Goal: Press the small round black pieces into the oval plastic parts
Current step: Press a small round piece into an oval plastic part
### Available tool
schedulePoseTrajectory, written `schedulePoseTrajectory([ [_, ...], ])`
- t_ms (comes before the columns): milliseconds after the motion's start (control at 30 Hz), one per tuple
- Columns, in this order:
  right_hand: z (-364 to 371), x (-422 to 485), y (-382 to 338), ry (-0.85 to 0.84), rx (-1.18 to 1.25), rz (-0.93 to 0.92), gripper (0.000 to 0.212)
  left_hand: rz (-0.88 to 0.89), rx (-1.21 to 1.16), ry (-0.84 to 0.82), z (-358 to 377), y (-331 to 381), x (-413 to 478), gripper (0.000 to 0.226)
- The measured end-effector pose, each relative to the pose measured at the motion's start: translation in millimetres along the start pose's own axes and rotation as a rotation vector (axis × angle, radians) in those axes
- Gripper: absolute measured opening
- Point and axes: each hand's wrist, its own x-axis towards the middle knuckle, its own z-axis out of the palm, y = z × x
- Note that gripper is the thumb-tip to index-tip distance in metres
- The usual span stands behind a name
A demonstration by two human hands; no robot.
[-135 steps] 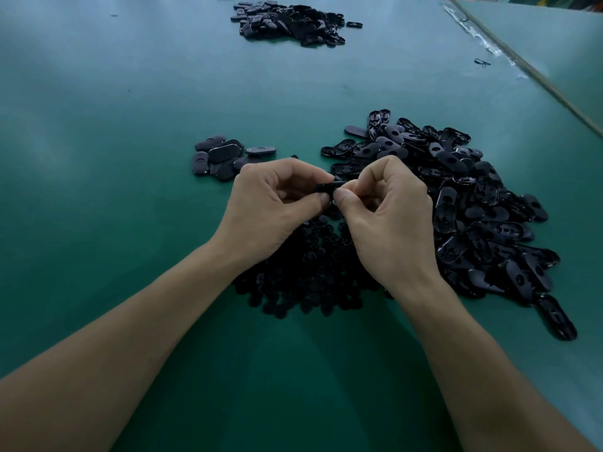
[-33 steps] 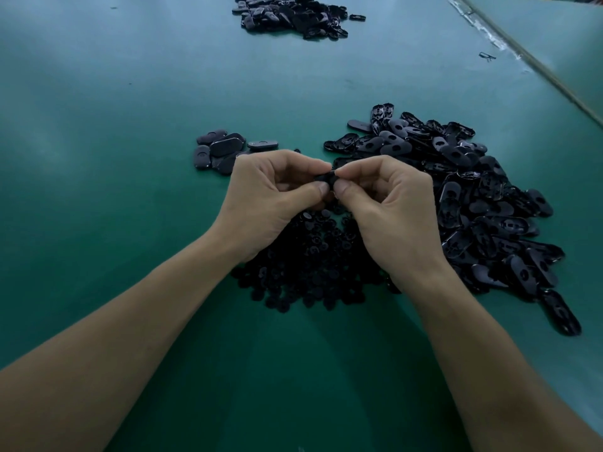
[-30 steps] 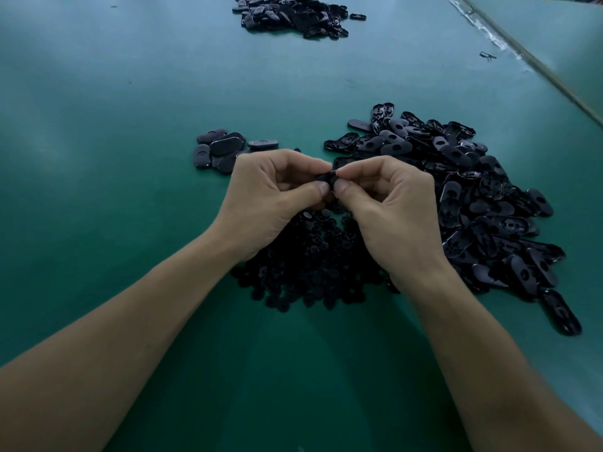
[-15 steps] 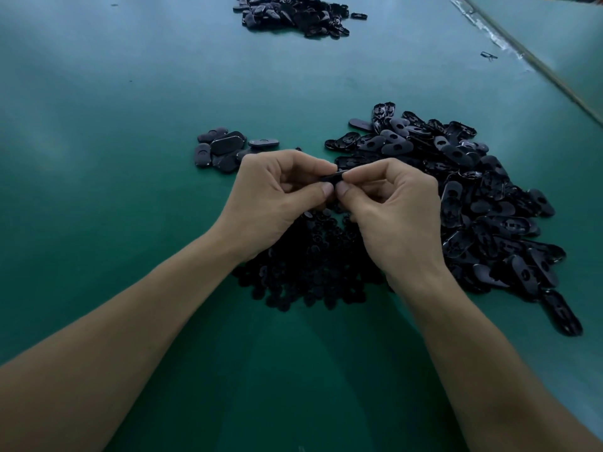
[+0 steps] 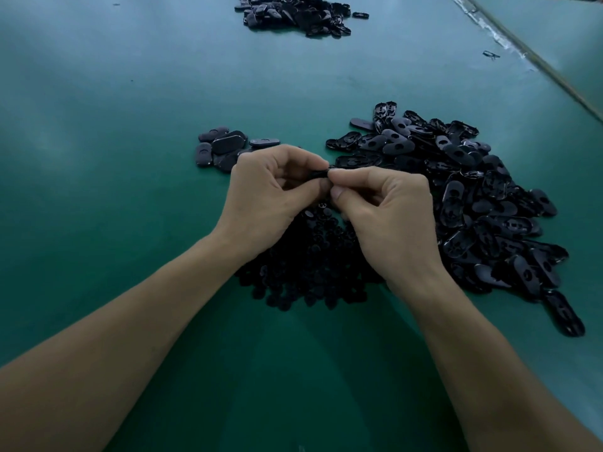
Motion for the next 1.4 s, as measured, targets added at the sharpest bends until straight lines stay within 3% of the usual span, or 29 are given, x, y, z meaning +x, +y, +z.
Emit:
schedulePoseTrajectory([
  [300,-12,4,1,0.022,-0.127,-0.074,0.024,-0.042,-0.069,-0.025,-2,-2,0,0.026],
  [533,-16,6,2,-0.02,-0.059,-0.083,0.018,-0.043,-0.091,-0.062,-4,-1,0,0.027],
  [733,-13,3,4,0.042,-0.314,-0.324,0.021,-0.071,-0.158,-0.049,-3,0,0,0.022],
  [900,-7,-1,3,0.107,-0.361,-0.407,0.017,-0.074,-0.187,-0.031,-3,0,0,0.02],
  [1033,-3,-3,0,0.119,-0.304,-0.364,0.012,-0.095,-0.209,-0.012,-2,1,0,0.021],
  [1400,-3,0,-4,0.07,0.062,-0.033,0.012,-0.162,-0.351,-0.034,-5,4,1,0.02],
])
